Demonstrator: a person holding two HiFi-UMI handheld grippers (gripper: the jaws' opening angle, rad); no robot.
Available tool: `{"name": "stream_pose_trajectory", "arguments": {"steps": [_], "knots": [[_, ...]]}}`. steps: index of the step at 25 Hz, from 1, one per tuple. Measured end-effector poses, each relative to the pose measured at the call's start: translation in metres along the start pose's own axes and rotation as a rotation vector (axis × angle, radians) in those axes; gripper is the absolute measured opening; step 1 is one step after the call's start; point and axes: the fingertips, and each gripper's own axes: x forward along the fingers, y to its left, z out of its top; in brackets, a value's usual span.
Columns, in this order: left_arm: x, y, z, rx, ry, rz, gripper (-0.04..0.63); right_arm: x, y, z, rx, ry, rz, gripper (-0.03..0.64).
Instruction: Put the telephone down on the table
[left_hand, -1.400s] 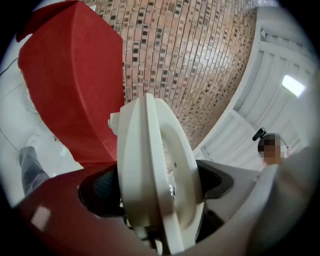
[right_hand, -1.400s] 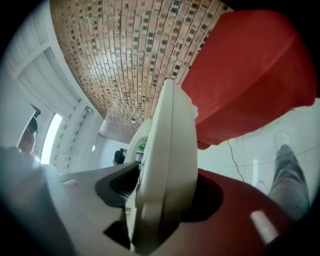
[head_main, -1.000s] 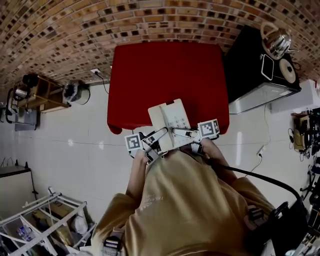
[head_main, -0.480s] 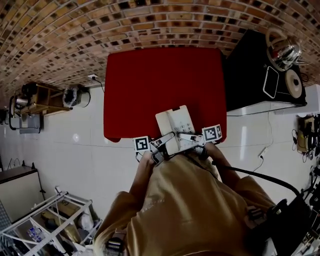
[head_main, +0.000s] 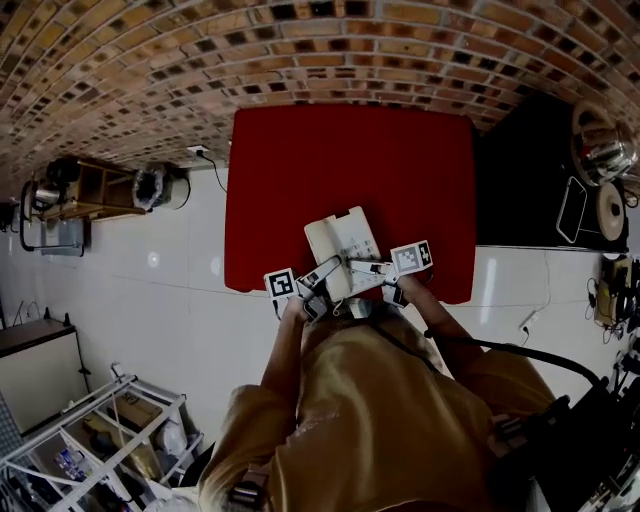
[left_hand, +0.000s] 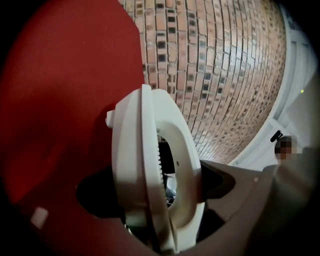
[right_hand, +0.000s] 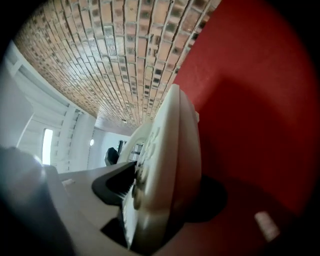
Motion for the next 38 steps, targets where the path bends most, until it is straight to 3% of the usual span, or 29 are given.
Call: {"name": "stream_pose_trajectory", "arguments": {"steps": [6, 14, 18, 20, 21, 24, 30, 33, 38], "knots": [[-0.019, 0.007, 0.135, -0.055, -0.099, -0.025, 0.437, 0.104, -0.010, 0.100, -0.044, 0.113, 0.009, 0.301], [-0.029, 0.031, 0.318, 0.016, -0.113, -0.051, 0.455, 0.234, -0.035, 0.229, -0.148, 0.178, -0.059, 0.308], [-0.015, 0.024, 0.369, 0.051, -0.094, -0.121, 0.484, 0.264, -0.056, 0.262, -0.121, 0.144, -0.089, 0.308], [-0.004, 0.019, 0.385, 0.152, -0.067, -0.177, 0.502, 0.272, -0.069, 0.271, -0.130, 0.136, -0.096, 0.305], [-0.004, 0.020, 0.391, 0.205, -0.068, -0.144, 0.502, 0.274, -0.072, 0.274, -0.155, 0.131, -0.105, 0.307], [-0.019, 0.027, 0.401, 0.350, -0.126, 0.051, 0.497, 0.270, -0.077, 0.275, -0.257, 0.108, -0.167, 0.313], [-0.017, 0.030, 0.377, 0.393, -0.111, 0.087, 0.488, 0.240, -0.087, 0.282, -0.355, -0.007, -0.365, 0.396], [-0.029, 0.034, 0.377, 0.414, -0.185, 0.139, 0.488, 0.213, -0.082, 0.290, -0.446, -0.116, -0.426, 0.397], [-0.062, 0.004, 0.363, 0.563, -0.332, 0.237, 0.488, 0.146, -0.052, 0.273, -0.542, -0.234, -0.471, 0.396]]}}
